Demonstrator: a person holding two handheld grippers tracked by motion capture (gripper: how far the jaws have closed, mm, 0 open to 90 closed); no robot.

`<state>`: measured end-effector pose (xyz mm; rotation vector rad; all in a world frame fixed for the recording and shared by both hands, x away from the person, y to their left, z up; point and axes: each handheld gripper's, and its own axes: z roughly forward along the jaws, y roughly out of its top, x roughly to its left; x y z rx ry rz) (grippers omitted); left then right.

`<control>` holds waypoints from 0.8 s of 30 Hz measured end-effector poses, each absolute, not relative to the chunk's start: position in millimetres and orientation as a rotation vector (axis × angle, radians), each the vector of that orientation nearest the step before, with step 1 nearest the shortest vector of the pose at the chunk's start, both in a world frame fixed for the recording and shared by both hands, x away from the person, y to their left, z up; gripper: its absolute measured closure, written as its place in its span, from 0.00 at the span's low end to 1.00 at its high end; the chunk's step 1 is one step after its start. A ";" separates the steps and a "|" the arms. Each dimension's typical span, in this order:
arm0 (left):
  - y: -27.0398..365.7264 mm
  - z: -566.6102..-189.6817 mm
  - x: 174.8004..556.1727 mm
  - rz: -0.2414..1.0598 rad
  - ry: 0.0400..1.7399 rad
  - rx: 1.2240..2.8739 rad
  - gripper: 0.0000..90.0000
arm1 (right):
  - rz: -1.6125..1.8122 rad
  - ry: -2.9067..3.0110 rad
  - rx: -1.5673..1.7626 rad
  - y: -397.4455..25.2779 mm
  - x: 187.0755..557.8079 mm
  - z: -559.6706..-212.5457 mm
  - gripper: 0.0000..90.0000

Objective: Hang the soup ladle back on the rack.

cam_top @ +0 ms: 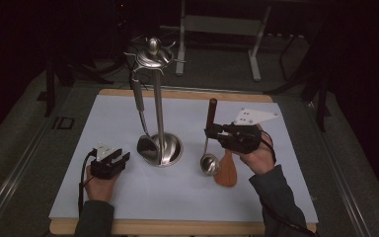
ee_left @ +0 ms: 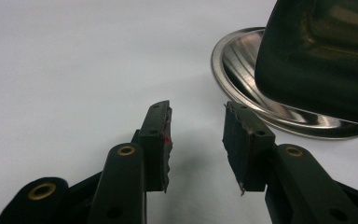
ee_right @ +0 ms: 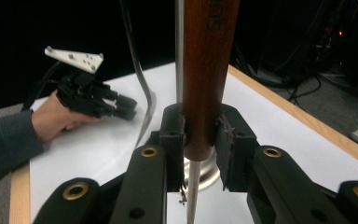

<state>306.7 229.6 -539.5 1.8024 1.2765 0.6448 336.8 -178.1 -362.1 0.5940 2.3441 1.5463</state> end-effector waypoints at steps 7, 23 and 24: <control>229.5 -539.5 306.6 0.646 1.276 1.803 0.69 | 1.607 2.307 0.565 -166.5 337.9 -354.6 0.83; 229.6 -539.5 306.5 0.646 1.276 1.802 0.69 | 1.667 2.266 0.533 -142.3 341.1 -334.6 0.83; 229.7 -539.4 306.6 0.646 1.275 1.803 0.69 | 1.668 2.266 0.532 -140.7 341.3 -333.4 0.83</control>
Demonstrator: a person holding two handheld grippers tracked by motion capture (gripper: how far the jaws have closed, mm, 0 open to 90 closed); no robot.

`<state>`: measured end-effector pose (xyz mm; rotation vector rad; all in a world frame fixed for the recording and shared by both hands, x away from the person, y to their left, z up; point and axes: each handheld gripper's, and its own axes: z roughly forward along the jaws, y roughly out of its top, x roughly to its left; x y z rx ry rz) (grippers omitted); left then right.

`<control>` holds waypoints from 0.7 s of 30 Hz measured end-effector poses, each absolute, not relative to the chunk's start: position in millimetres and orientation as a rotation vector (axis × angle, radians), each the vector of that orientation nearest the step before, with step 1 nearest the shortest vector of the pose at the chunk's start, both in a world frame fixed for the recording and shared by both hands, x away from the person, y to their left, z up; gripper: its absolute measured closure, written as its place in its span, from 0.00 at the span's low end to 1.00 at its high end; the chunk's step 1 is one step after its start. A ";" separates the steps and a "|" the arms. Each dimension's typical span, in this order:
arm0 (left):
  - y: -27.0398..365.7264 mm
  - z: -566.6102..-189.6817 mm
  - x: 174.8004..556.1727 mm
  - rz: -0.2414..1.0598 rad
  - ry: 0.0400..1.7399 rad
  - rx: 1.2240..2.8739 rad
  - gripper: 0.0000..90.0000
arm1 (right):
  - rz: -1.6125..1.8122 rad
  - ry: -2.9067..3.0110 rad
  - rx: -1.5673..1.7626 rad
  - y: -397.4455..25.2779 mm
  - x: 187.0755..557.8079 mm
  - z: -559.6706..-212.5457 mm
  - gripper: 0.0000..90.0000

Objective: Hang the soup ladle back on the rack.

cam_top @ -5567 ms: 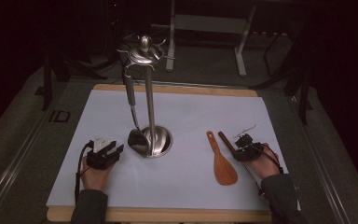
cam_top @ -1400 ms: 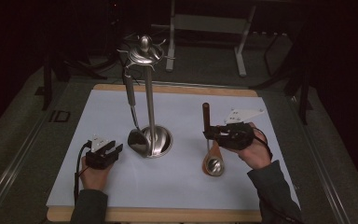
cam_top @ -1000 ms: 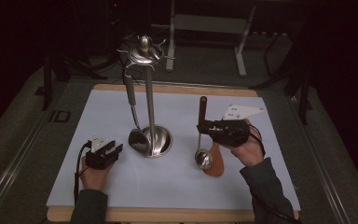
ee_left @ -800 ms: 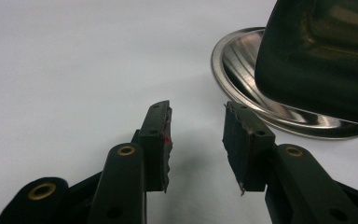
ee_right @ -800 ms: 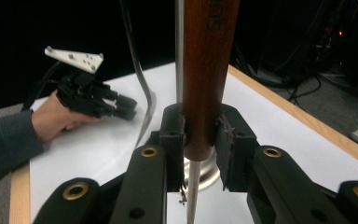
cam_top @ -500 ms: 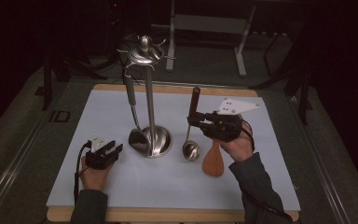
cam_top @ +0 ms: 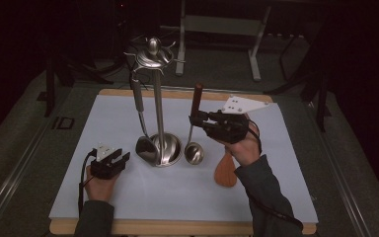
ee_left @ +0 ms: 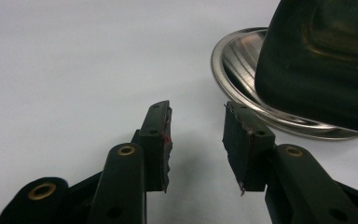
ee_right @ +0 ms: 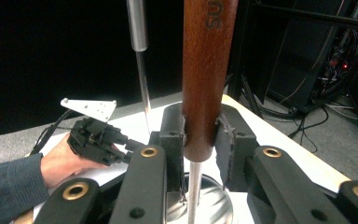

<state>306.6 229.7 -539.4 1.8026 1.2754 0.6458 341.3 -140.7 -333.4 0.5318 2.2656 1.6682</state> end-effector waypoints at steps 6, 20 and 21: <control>229.3 -539.4 306.6 0.648 1.276 1.805 0.69 | 1.676 2.255 0.525 -130.0 341.8 -326.0 0.83; 229.3 -539.4 306.4 0.649 1.274 1.804 0.69 | 1.667 2.248 0.518 -100.5 338.2 -306.5 0.83; 229.4 -539.4 306.4 0.648 1.274 1.804 0.69 | 1.666 2.247 0.517 -98.4 337.9 -305.4 0.83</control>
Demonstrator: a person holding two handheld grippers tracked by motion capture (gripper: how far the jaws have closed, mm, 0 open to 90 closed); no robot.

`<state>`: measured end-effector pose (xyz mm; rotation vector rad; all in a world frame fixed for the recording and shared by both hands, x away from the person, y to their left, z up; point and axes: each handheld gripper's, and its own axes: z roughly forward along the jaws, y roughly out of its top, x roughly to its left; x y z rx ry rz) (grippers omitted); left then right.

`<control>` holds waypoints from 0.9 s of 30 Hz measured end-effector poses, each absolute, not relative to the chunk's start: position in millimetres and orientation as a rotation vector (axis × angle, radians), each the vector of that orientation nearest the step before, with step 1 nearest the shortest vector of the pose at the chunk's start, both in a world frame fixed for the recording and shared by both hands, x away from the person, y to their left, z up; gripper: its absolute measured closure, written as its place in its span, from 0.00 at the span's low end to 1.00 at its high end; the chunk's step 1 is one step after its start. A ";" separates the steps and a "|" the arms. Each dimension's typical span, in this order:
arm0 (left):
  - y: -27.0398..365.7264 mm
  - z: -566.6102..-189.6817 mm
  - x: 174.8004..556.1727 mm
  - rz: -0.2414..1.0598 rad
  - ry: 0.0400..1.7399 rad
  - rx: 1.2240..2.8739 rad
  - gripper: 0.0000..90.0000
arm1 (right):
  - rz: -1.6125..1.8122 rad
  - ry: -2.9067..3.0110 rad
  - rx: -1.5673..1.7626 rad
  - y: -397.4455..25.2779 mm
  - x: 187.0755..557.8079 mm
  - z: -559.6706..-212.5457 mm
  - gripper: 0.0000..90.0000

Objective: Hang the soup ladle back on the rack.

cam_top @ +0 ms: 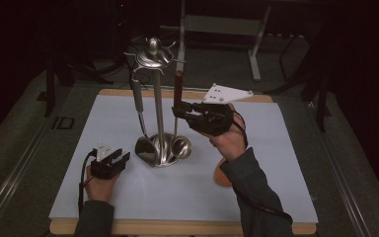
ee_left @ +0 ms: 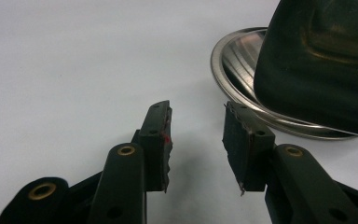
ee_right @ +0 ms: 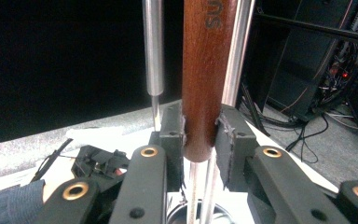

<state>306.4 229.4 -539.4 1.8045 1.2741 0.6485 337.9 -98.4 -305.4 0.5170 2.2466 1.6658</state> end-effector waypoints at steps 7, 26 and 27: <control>229.3 -539.4 306.3 0.649 1.274 1.802 0.69 | 1.652 2.247 0.510 -84.8 333.8 -296.9 0.83; 229.4 -539.4 306.2 0.648 1.274 1.797 0.69 | 1.532 2.257 0.608 -65.6 336.6 -295.6 0.82; 229.7 -539.4 306.1 0.648 1.275 1.795 0.69 | 1.532 2.257 0.601 -65.1 336.7 -295.7 0.82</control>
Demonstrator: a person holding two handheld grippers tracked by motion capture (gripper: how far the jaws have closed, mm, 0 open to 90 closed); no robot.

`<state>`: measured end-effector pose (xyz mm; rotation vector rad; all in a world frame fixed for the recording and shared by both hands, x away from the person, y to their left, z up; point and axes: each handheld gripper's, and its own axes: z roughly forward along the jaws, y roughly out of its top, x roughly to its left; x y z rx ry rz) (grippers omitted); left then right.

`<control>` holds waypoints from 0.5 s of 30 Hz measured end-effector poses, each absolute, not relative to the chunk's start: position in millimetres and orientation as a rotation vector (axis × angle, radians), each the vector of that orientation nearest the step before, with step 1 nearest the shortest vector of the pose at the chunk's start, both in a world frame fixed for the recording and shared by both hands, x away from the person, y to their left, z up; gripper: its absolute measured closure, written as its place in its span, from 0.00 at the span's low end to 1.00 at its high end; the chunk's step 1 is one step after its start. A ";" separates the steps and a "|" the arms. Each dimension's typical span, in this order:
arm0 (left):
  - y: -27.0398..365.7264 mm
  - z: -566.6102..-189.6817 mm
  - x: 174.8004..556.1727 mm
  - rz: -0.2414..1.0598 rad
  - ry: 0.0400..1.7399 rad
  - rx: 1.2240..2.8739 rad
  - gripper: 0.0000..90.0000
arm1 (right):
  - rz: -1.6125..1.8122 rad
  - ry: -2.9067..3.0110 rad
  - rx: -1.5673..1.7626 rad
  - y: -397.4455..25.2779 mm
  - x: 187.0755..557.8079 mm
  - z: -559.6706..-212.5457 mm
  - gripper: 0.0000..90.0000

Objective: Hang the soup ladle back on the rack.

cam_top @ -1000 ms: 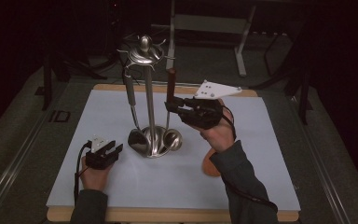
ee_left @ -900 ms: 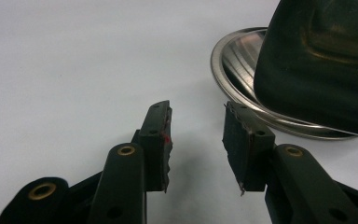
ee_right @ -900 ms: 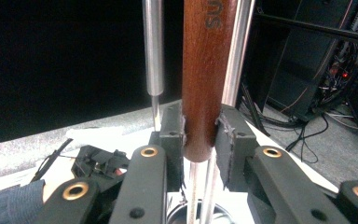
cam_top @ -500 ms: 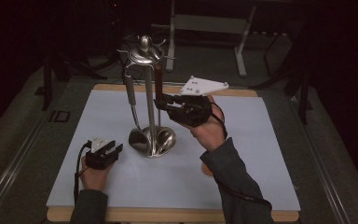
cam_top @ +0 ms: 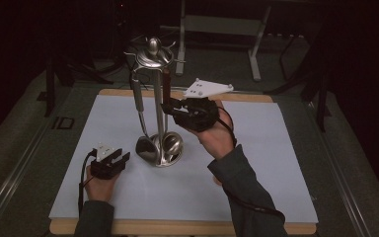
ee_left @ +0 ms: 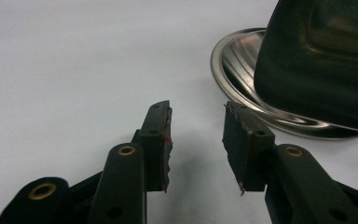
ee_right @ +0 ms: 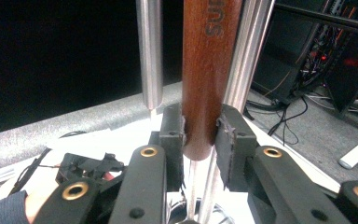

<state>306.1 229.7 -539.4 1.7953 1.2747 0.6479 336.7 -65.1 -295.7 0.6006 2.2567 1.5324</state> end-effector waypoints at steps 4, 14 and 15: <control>229.8 -539.4 306.2 0.647 1.276 1.796 0.69 | 1.586 2.271 0.584 -67.6 338.7 -298.1 0.81; 229.8 -539.4 306.1 0.647 1.276 1.793 0.69 | 1.646 2.270 0.601 -70.2 341.2 -297.8 0.78; 229.8 -539.4 306.1 0.647 1.276 1.793 0.69 | 1.649 2.272 0.598 -70.1 341.2 -297.6 0.78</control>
